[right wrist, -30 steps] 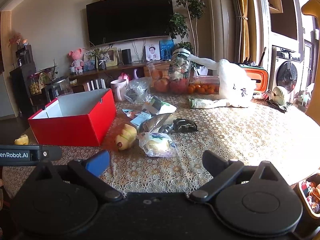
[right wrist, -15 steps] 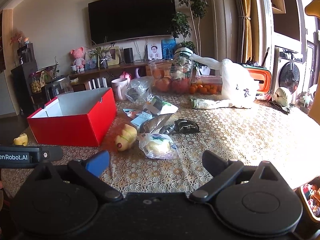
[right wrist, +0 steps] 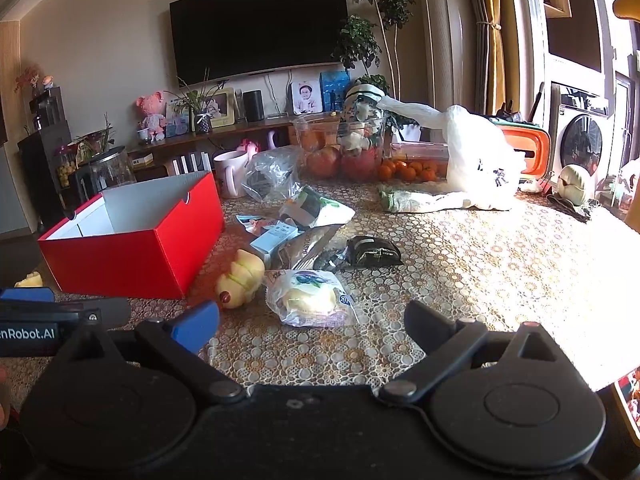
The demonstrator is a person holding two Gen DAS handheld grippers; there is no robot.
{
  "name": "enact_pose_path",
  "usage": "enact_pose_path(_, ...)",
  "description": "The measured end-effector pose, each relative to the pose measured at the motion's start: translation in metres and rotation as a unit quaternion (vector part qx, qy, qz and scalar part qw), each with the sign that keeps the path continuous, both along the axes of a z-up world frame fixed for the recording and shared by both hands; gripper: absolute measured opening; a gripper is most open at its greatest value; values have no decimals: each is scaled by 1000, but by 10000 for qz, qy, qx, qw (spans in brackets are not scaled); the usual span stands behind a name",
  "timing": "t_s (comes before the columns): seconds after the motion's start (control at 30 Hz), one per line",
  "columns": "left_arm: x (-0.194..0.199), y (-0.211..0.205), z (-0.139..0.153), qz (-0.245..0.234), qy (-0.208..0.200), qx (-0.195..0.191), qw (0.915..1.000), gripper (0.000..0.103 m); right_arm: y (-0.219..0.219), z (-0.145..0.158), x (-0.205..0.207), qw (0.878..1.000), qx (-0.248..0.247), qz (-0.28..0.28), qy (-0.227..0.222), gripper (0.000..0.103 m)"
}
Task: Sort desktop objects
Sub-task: 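Move the left tool toward the yellow toy while the right tool approaches the blueberry bread bag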
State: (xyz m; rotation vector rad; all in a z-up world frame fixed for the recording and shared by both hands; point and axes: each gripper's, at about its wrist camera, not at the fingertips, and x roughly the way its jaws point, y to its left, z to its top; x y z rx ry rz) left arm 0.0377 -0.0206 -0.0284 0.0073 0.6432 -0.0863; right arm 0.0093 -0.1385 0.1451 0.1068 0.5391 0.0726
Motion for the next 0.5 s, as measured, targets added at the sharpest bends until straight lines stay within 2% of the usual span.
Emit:
enact_pose_path(0.1, 7, -5, -5, -70, -88, 106, 9999, 103, -1, -4, 9, 10000, 3, 6, 42, 99)
enact_pose_path(0.23, 22, -5, -11, -146, -111, -44, 9998, 103, -4, -10, 25, 9999, -12, 2, 141, 99)
enact_pose_path(0.5, 53, -15, -29, -384, -122, -108, 9991, 103, -14, -24, 68, 9990, -3, 73, 439, 99)
